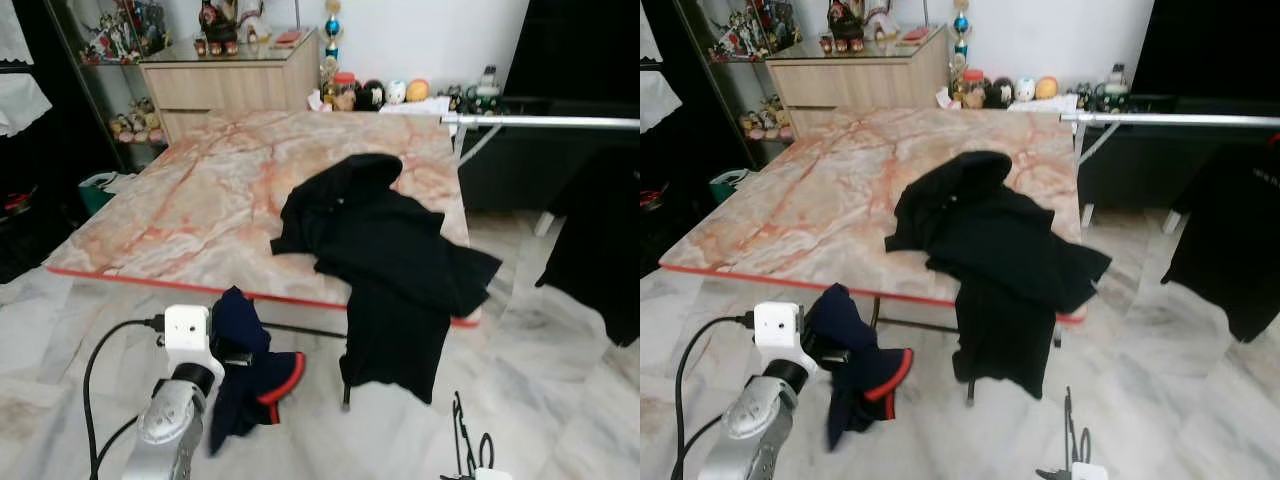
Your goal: Hang hanger
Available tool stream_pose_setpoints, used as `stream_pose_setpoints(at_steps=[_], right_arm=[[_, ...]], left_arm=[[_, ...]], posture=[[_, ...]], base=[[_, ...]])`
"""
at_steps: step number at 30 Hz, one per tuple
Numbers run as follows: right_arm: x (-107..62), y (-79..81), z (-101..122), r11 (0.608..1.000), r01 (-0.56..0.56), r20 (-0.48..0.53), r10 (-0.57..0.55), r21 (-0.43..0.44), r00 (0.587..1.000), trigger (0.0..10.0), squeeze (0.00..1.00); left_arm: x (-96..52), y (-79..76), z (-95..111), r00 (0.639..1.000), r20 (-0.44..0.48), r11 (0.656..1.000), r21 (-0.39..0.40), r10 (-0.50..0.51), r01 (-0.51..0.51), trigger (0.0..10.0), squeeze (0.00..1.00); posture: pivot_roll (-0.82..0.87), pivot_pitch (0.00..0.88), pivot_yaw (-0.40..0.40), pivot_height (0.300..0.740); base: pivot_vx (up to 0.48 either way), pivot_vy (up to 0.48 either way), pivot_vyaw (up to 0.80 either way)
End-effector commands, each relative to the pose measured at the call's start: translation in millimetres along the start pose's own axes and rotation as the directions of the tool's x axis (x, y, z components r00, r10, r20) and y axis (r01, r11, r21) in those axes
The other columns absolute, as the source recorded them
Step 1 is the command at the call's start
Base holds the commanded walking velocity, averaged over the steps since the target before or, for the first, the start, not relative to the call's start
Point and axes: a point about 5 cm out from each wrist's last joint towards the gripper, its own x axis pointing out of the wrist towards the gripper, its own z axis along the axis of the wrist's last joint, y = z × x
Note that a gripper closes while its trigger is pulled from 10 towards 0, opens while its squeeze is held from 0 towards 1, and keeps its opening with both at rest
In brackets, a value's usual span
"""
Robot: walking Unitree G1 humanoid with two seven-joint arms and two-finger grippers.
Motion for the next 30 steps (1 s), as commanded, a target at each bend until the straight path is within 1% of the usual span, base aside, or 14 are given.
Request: stream_pose_setpoints(at_steps=[1,4,6,7,9,11,12,14,15,18,21,24,26,30], right_arm=[[0.0,11.1,-0.8,1.000,-0.025,-0.009,0.025,0.011,1.000,10.0,0.00],[0.2,11.1,-0.5,1.000,-0.025,-0.011,0.025,0.008,1.000,10.0,0.00],[0.2,11.2,-0.4,1.000,-0.026,-0.011,0.026,0.008,1.000,10.0,0.00],[0.3,11.8,-0.2,1.000,-0.028,-0.012,0.028,0.003,1.000,10.0,0.00],[0.4,12.0,0.0,1.000,-0.029,-0.013,0.029,0.002,1.000,10.0,0.00],[0.7,12.4,1.0,1.000,-0.031,-0.013,0.031,-0.002,0.999,10.0,0.00],[0.7,12.4,1.0,1.000,-0.031,-0.013,0.031,-0.002,0.999,10.0,0.00],[1.0,13.1,2.0,0.999,-0.034,-0.013,0.033,-0.009,0.999,10.0,0.00],[0.9,13.3,1.9,0.999,-0.034,-0.014,0.033,-0.008,0.999,10.0,0.00],[0.8,13.9,1.4,0.999,-0.033,-0.014,0.033,-0.007,0.999,10.0,0.00],[0.7,14.5,0.9,0.999,-0.033,-0.016,0.032,-0.005,0.999,10.0,0.00],[0.5,14.8,-0.2,1.000,-0.030,-0.020,0.030,-0.001,0.999,10.0,0.00],[0.3,14.3,-1.2,1.000,-0.029,-0.024,0.029,-0.006,0.999,10.0,0.00],[0.2,13.3,-1.7,1.000,-0.026,-0.026,0.026,-0.008,0.999,10.0,0.00]], left_arm=[[6.1,9.4,17.1,0.999,0.051,1.000,0.020,0.014,-0.015,10.0,0.00],[43.3,-4.4,71.9,0.976,0.186,0.990,0.108,-0.110,0.091,10.0,0.00],[47.8,-6.2,76.7,0.974,0.192,0.987,0.129,-0.123,0.099,10.0,0.00],[63.2,-14.2,97.1,0.955,0.247,0.979,0.155,-0.165,0.129,10.0,0.00],[70.7,-18.1,107.9,0.945,0.273,0.977,0.164,-0.180,0.138,10.0,0.00],[95.1,-35.7,151.3,0.894,0.387,0.969,0.184,-0.226,0.165,10.0,0.00],[95.1,-35.7,151.3,0.894,0.387,0.969,0.184,-0.226,0.165,10.0,0.00],[111.3,-57.9,200.2,0.824,0.493,0.959,0.177,-0.280,0.220,10.0,0.00],[112.1,-61.0,202.8,0.820,0.495,0.957,0.174,-0.288,0.232,10.0,0.00],[112.0,-66.0,197.6,0.823,0.475,0.950,0.166,-0.311,0.263,10.0,0.00],[108.4,-67.6,170.5,0.858,0.386,0.941,0.161,-0.338,0.299,10.0,0.00],[94.3,-62.3,121.4,0.901,0.259,0.937,0.125,-0.347,0.325,10.0,0.00],[75.7,-53.9,83.9,0.935,0.166,0.948,0.096,-0.315,0.302,10.0,0.00],[56.3,-50.3,61.1,0.941,0.085,0.944,0.074,-0.326,0.321,10.0,0.00]], posture=[[0.08,0.036,0.050,0.740],[0.09,0.035,0.046,0.740],[0.10,0.034,0.045,0.740],[0.11,0.031,0.042,0.740],[0.11,0.031,0.042,0.740],[0.12,0.027,0.037,0.740],[0.12,0.027,0.037,0.740],[0.13,0.021,0.041,0.740],[0.12,0.020,0.045,0.740],[0.12,0.019,0.049,0.740],[0.12,0.025,0.053,0.740],[0.12,0.033,0.051,0.740],[0.12,0.035,0.051,0.740],[0.12,0.038,0.049,0.740]], base=[[0.480,0.000,0.00],[0.480,0.000,0.00],[0.480,0.000,0.00],[0.364,0.000,0.00],[0.364,0.000,0.00],[0.364,0.000,0.00],[0.364,0.000,0.00],[0.360,0.000,0.00],[0.349,0.000,0.00],[0.319,0.000,0.00],[0.000,0.000,0.00],[0.000,0.000,0.00],[0.000,0.000,0.00],[0.000,0.000,0.00]])
